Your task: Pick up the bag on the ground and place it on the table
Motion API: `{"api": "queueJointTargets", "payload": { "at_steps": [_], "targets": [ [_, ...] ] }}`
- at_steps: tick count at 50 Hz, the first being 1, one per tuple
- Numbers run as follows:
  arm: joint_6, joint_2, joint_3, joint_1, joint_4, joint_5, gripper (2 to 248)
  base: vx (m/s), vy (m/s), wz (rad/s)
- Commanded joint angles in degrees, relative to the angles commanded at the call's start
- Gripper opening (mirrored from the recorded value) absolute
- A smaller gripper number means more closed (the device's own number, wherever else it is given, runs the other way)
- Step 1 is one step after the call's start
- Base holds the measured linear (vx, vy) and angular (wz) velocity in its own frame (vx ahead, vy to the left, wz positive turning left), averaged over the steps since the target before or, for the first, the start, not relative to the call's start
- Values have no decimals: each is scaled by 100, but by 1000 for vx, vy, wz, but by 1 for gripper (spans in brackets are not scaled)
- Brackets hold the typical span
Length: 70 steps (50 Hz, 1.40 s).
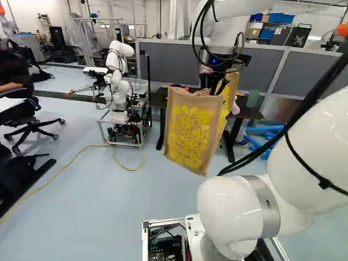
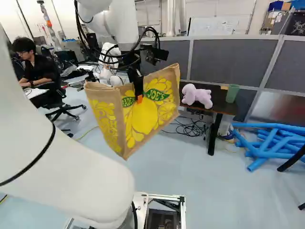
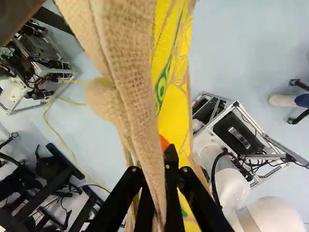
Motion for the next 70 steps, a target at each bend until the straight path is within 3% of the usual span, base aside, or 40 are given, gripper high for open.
{"api": "queueJointTargets", "payload": {
  "at_steps": [24, 57, 70],
  "targets": [
    [0, 0, 0, 0, 0, 0, 21, 212, -5, -40],
    [0, 0, 0, 0, 0, 0, 21, 211, -68, -140],
    [0, 0, 0, 0, 0, 0, 21, 45, -3, -11]
  ]
}}
